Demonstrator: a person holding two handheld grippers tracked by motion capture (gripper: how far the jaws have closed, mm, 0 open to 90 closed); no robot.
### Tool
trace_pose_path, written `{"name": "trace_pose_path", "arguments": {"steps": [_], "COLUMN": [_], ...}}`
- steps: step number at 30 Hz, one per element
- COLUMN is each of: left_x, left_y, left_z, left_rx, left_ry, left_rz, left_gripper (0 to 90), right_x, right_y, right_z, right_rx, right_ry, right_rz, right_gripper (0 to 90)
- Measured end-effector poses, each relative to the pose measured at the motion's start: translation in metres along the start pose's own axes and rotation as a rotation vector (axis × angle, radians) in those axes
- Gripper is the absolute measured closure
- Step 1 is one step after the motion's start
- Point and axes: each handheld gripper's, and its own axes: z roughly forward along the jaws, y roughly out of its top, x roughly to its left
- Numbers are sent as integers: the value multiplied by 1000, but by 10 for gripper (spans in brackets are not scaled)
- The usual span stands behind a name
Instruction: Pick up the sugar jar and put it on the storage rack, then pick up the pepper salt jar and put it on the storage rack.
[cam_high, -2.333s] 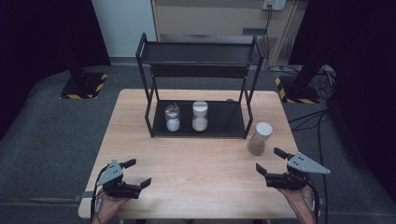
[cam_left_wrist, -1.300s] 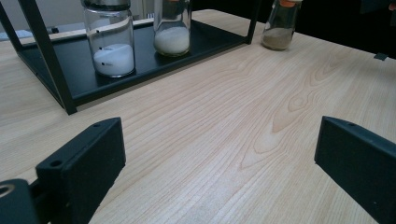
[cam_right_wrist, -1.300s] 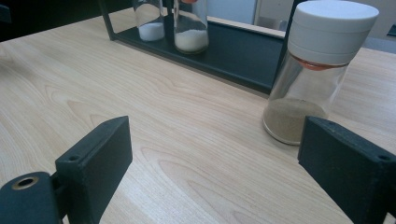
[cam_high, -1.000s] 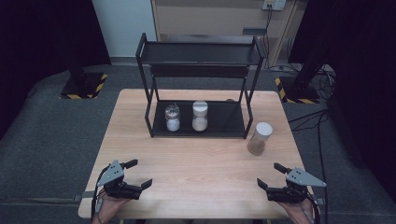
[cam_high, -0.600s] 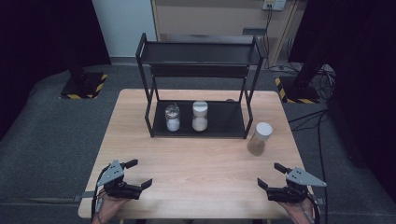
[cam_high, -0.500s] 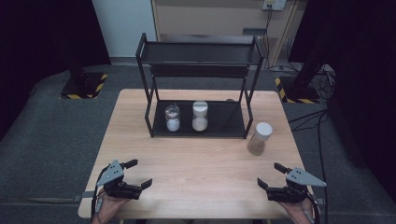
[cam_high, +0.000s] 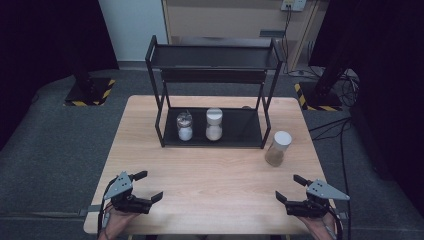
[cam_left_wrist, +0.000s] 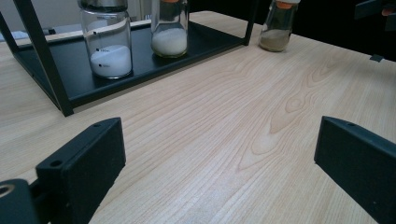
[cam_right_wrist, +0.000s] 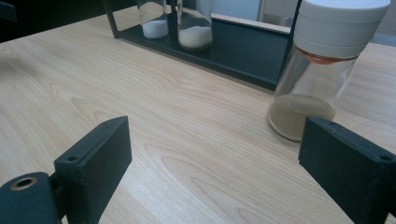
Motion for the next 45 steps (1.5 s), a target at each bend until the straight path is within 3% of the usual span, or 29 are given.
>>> {"name": "trace_pose_path", "arguments": {"steps": [9, 19, 45], "left_x": [0, 0, 0], "left_y": [0, 1, 1], "left_z": [0, 1, 1], "left_rx": [2, 8, 13], "left_ry": [0, 1, 1], "left_rz": [-1, 0, -3], "left_gripper": [9, 8, 7], "right_x": [2, 2, -9], "right_y": [0, 1, 26], "right_z": [-2, -9, -9], "right_rx": [-16, -56, -40], "right_ry": [-11, -38, -54], "right_rz": [-1, 32, 73], "right_gripper": [92, 74, 67]}}
